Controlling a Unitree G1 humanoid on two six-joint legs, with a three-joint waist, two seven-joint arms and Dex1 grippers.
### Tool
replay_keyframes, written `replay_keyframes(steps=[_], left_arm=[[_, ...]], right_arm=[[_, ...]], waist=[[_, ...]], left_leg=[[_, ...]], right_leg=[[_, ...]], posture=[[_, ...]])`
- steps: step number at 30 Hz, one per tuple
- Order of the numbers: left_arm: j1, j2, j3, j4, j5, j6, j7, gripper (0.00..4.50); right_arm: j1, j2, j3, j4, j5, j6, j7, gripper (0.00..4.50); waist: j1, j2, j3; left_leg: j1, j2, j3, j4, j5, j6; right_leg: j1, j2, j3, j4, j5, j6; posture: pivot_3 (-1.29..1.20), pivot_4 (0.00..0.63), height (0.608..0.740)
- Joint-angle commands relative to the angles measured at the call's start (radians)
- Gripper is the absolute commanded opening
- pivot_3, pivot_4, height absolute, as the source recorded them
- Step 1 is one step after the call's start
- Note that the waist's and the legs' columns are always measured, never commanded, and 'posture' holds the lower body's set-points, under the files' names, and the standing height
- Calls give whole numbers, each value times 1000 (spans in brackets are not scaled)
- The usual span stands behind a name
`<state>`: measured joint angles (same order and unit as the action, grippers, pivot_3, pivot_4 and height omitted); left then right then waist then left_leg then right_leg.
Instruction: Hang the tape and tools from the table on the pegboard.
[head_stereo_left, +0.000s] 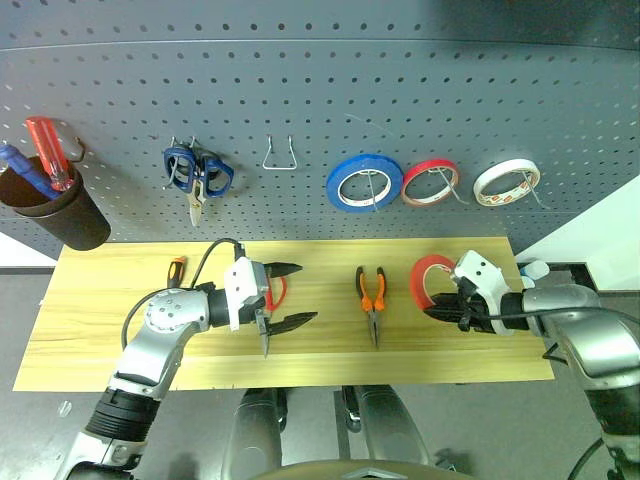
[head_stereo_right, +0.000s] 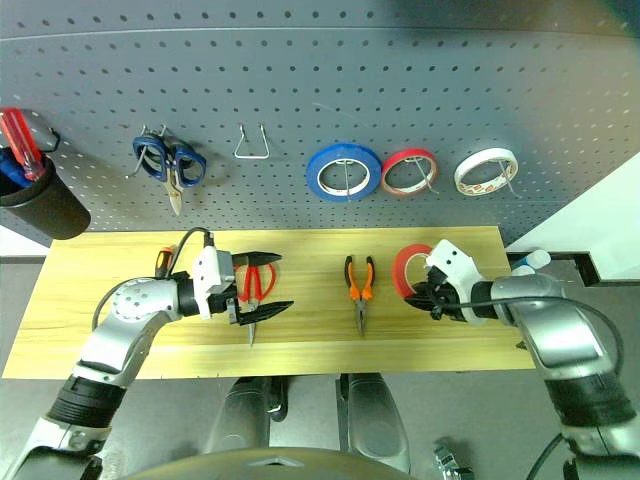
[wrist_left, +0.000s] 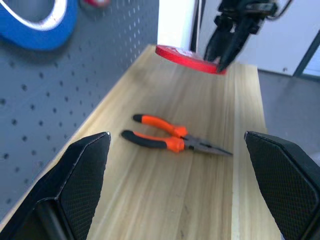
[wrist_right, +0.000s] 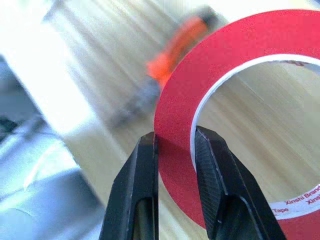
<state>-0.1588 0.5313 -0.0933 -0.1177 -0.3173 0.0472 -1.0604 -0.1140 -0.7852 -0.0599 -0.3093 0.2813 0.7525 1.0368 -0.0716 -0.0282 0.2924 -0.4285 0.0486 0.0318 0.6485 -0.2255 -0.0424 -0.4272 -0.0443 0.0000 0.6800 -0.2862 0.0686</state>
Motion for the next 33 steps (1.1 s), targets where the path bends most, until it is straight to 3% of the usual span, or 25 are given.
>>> replay_keyframes(steps=[1,8,16,27,33], left_arm=[[7,15,49,-29,-38,-44,-12,4500],[-29,31,89,14,-62,-52,-26,4500],[-51,39,92,34,-76,-49,-45,4500],[-102,21,73,99,-73,-65,-76,4500],[-156,-4,63,164,-58,-89,-91,4500]], right_arm=[[-6,16,-113,-125,107,-20,-15,668],[-63,26,-151,-251,245,-25,-34,668],[-79,-61,-185,-324,340,-3,-29,668],[-28,-194,-421,-425,536,96,-60,668],[-41,-211,-428,-447,561,97,-147,668]], waist=[[0,0,0],[0,-2,-5],[0,-4,-12],[-3,-5,-20],[-19,-6,-33]], left_leg=[[0,0,0,1,0,0],[0,0,1,2,0,0],[-1,-1,4,2,0,0],[-1,-1,5,4,0,0],[-1,-1,5,4,0,0]], right_leg=[[0,0,0,0,0,0],[1,0,0,0,1,1],[0,0,0,0,1,1],[1,0,0,0,1,1],[1,1,0,0,2,1]], posture=[[-159,205,723],[-166,185,723],[-182,172,723],[-248,172,723],[-276,160,723]])
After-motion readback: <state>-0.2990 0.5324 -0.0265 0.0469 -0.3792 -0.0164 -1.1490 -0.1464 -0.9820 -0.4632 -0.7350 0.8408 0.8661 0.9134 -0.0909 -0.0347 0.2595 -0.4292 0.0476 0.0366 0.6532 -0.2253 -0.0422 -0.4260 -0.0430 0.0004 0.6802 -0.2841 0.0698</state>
